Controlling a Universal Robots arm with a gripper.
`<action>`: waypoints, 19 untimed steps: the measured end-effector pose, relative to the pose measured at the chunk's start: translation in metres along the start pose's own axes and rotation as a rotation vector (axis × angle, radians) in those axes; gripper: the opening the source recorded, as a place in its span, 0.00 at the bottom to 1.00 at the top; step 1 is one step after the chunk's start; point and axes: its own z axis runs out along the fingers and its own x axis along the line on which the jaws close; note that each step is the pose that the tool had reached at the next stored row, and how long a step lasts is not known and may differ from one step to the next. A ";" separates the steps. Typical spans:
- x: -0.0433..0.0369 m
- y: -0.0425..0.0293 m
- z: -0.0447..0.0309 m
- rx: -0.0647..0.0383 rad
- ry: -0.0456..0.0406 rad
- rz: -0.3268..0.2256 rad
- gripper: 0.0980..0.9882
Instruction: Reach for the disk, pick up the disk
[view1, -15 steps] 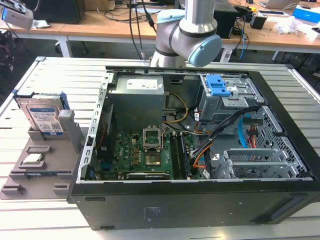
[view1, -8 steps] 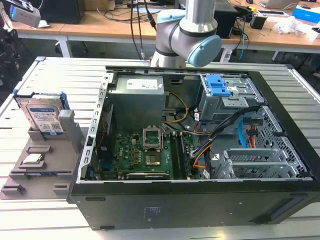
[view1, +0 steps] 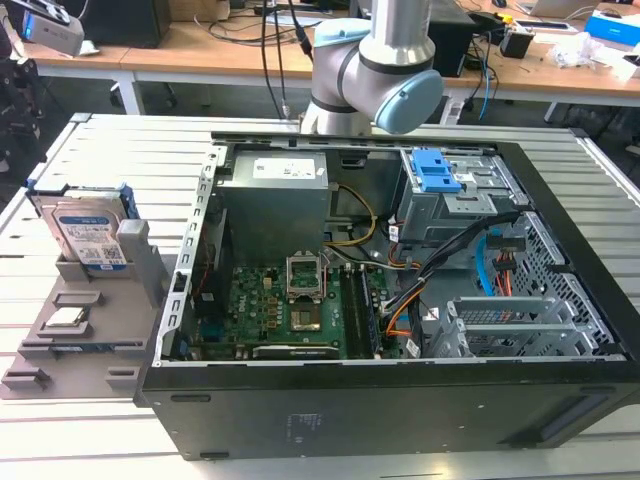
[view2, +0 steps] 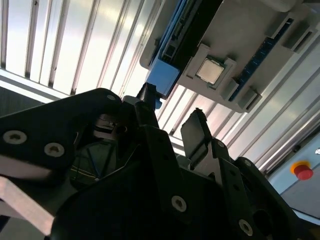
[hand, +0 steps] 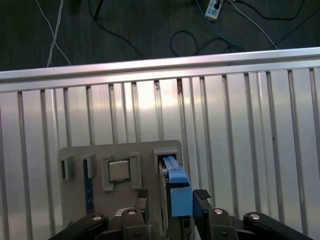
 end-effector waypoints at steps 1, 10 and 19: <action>-0.0001 -0.0003 0.0007 0.000 0.0001 -0.002 0.43; -0.0008 -0.0045 0.0108 -0.002 0.0010 -0.020 0.43; -0.0050 -0.0162 0.0272 -0.006 0.0014 -0.024 0.43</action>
